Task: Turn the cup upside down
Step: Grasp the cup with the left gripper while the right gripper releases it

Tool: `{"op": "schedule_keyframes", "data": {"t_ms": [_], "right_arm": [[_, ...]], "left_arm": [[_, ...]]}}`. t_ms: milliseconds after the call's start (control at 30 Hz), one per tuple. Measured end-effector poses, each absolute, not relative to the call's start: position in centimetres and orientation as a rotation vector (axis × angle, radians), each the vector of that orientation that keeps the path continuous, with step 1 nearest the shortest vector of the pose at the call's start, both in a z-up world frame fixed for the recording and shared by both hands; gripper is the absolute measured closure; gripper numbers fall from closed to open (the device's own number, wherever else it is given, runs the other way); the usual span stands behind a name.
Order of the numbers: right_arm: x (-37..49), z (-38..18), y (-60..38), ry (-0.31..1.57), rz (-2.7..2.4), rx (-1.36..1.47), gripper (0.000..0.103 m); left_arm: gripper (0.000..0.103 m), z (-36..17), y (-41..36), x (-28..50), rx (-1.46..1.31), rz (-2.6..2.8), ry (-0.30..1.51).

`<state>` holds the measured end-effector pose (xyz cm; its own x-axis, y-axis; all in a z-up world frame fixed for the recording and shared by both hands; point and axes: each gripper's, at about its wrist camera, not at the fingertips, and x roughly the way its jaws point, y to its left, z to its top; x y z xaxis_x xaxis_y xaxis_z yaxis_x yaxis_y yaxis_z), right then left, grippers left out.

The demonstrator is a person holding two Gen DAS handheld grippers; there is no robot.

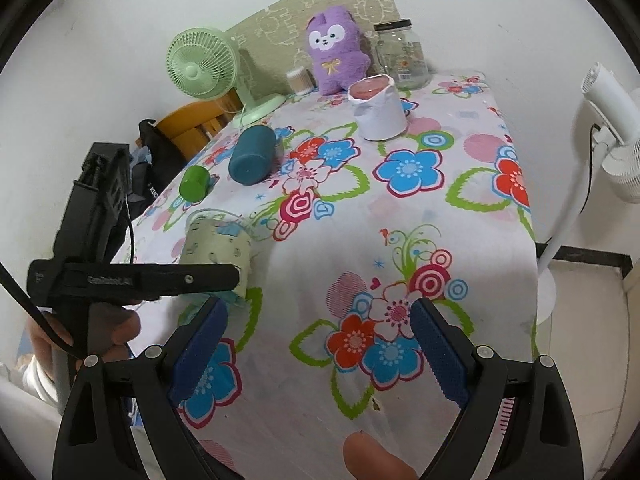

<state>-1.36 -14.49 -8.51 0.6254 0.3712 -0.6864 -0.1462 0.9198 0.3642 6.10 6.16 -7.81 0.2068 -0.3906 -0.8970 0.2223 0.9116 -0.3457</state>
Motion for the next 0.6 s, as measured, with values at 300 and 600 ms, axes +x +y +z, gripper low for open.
{"op": "schedule_keyframes", "data": {"t_ms": [300, 600], "right_arm": [[-1.5, -8.8, -15.3, 0.84, 0.294, 0.308, 0.009], [-1.5, -8.8, -14.4, 0.827, 0.318, 0.31, 0.009]], "left_arm": [[0.027, -8.3, 6.2, 6.0, -0.124, -0.39, 1.27], [0.037, -7.2, 6.6, 5.7, -0.053, -0.435, 1.288]]}}
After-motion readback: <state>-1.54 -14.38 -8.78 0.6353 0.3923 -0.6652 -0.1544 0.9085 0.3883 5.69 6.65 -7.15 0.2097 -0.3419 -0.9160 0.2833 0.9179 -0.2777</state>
